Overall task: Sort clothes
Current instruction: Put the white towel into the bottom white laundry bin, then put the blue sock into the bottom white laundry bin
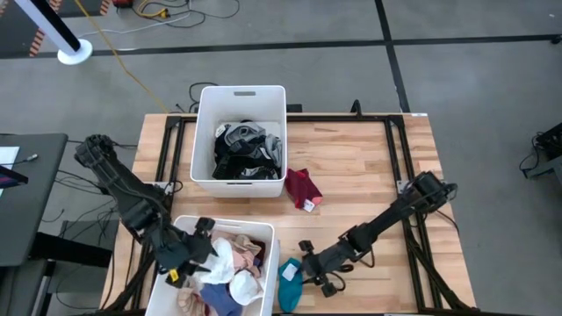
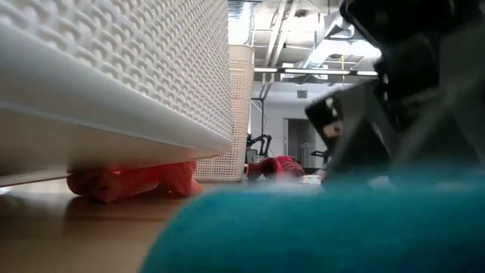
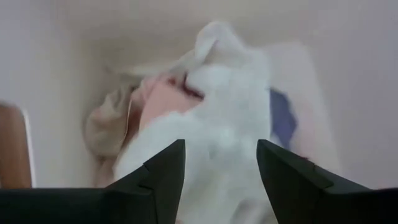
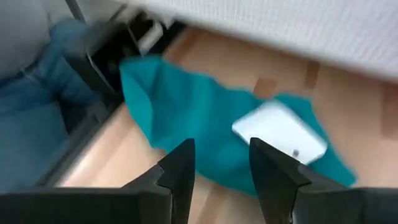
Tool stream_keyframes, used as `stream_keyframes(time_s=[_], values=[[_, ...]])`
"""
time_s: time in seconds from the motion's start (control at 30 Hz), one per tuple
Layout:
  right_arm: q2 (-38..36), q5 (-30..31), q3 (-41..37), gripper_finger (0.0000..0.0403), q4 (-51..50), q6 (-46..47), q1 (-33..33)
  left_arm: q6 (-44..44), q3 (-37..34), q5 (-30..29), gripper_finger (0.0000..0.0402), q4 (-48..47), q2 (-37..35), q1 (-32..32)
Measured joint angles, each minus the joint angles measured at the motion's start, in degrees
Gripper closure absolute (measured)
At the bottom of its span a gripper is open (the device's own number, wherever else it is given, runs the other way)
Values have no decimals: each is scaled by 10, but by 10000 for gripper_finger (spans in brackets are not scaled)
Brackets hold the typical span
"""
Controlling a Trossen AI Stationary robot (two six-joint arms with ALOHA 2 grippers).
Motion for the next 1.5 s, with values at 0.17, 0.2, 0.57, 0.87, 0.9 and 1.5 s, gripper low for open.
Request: stream_keyframes(time_s=[0.17, 0.2, 0.57, 0.87, 0.9, 1.5], values=[[30, -1, 6, 237, -2, -1, -4, 39, 40, 5, 207, 4, -1, -9], [31, 0, 6, 239, -10, 1, -6, 46, 47, 4, 207, 5, -1, -10], [30, 14, 7, 381, -69, -16, -12, 103, 56, -55, 207, 19, -1, -10], [31, 13, 6, 399, -77, -21, -17, 138, 56, -73, 207, 50, -1, -9], [31, 13, 6, 400, -77, -21, -18, 139, 56, -74, 207, 53, -1, -9], [-180, 90, 2, 403, -291, -95, -18, 151, 56, -87, 207, 63, 0, -9]])
